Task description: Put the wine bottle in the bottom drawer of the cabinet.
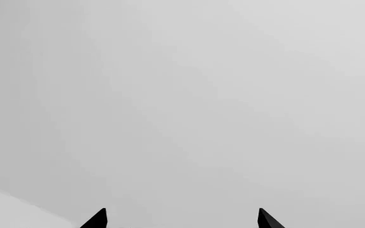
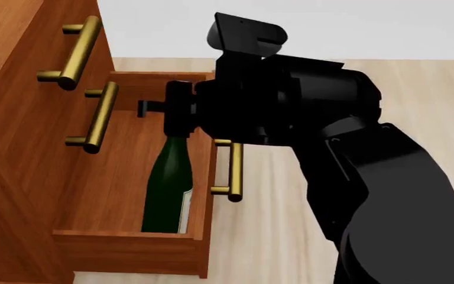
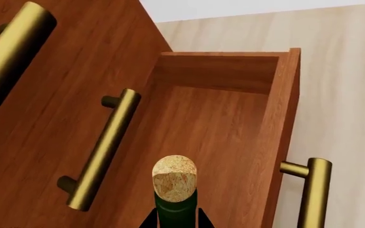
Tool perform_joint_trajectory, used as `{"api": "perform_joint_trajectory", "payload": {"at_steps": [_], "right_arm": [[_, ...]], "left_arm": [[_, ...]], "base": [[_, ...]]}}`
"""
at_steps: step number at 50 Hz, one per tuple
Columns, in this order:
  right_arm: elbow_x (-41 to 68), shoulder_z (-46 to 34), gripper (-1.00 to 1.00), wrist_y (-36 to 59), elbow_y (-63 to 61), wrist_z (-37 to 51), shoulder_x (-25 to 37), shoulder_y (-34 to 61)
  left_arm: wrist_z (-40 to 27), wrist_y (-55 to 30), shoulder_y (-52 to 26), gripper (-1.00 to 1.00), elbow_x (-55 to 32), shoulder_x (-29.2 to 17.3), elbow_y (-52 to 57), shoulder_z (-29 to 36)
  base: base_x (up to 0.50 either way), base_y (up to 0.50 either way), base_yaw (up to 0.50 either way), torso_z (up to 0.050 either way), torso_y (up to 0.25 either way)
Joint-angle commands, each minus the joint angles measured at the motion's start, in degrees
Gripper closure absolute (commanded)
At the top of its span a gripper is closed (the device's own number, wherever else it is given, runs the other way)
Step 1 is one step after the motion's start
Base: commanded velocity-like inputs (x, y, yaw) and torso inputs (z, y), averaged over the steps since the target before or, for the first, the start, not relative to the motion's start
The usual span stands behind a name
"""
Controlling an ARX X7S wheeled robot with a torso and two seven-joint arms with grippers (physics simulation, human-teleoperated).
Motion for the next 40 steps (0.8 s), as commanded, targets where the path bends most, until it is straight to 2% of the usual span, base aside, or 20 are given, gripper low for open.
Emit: {"api": "perform_joint_trajectory", "payload": {"at_steps": [1, 10, 40], "right_arm": [[-1.6, -1.6, 1.0, 0.4, -1.3, -0.5, -0.3, -1.0], [-2.5, -1.0, 1.0, 0.3, -1.8, 0.0, -0.3, -1.2], [-6.6, 0.4, 1.0, 0.4, -3.6, -0.8, -0.3, -1.2]], "left_arm": [[0.0, -1.2, 1.2, -1.0, -0.9, 0.4, 4.3, -4.7], [-0.7, 1.9, 1.9, -1.0, 0.1, 1.4, 4.0, -3.6], [-1.0, 2.8, 1.9, -1.0, 0.0, 1.9, 4.2, -3.6]], "base": [[0.0, 0.0, 0.0, 0.0, 0.0], [0.0, 0.0, 0.0, 0.0, -0.051], [0.0, 0.0, 0.0, 0.0, -0.165]]}}
